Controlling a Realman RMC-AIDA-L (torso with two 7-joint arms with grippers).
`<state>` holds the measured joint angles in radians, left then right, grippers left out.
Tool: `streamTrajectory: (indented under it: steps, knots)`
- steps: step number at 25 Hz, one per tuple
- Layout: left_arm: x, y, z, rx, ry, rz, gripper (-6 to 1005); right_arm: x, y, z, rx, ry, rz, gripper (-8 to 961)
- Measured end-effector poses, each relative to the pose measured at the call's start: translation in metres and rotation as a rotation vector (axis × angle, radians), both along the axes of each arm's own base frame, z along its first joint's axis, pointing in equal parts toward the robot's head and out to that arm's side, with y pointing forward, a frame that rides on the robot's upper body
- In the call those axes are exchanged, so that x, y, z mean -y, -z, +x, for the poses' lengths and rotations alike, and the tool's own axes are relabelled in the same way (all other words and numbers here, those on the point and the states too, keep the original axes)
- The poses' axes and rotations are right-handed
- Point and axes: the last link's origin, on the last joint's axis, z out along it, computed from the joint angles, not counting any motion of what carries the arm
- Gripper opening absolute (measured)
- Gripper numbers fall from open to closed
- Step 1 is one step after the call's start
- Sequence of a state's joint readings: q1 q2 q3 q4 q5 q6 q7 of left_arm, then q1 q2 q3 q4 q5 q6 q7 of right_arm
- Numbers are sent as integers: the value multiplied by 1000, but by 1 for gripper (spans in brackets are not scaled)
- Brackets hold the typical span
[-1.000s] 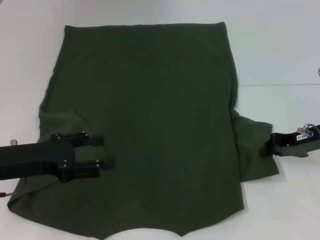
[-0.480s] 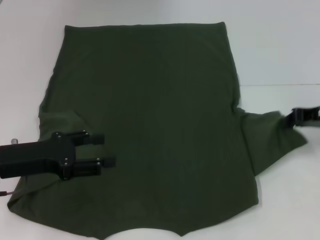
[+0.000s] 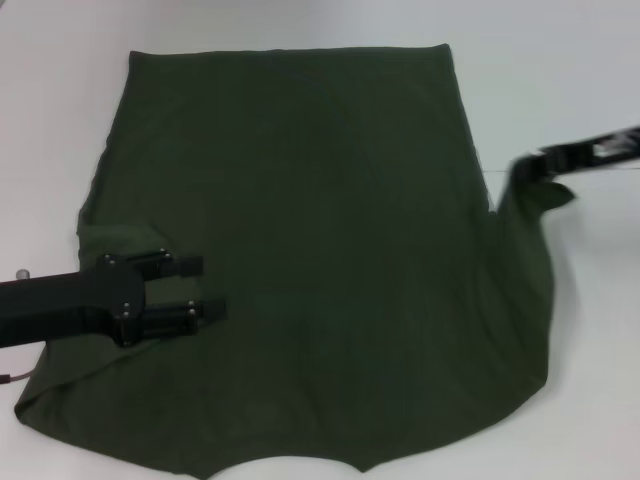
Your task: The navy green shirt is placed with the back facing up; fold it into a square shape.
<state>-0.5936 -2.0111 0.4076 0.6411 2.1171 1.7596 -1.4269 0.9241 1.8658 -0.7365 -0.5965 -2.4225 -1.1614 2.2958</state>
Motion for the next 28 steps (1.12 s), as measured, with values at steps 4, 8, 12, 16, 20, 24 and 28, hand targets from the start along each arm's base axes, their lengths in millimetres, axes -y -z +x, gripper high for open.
streamTrajectory:
  steps: [4, 8, 12, 16, 20, 24, 28]
  knots:
    - [0, -2, 0, 9, -7, 6, 785, -5, 41, -38, 54, -56, -103, 25]
    - [-1, -4, 0, 11, -8, 9, 785, -5, 81, -60, 127, -69, -161, 39]
    - [-1, -4, 0, 11, -9, 10, 785, -2, 105, -75, 186, -89, -196, 89]
    - [-1, -4, 0, 11, -11, 11, 786, -4, 97, -78, 131, -65, -166, 249]
    - [-2, -5, 1, 29, -20, 11, 786, -8, 61, -63, -58, -23, -61, 449]
    - [-2, -8, 3, 59, -32, 19, 786, 4, 29, -33, -302, -66, 37, 588]
    - [-2, -5, 1, 92, -66, 15, 785, 35, 14, -9, -464, -233, 97, 706]
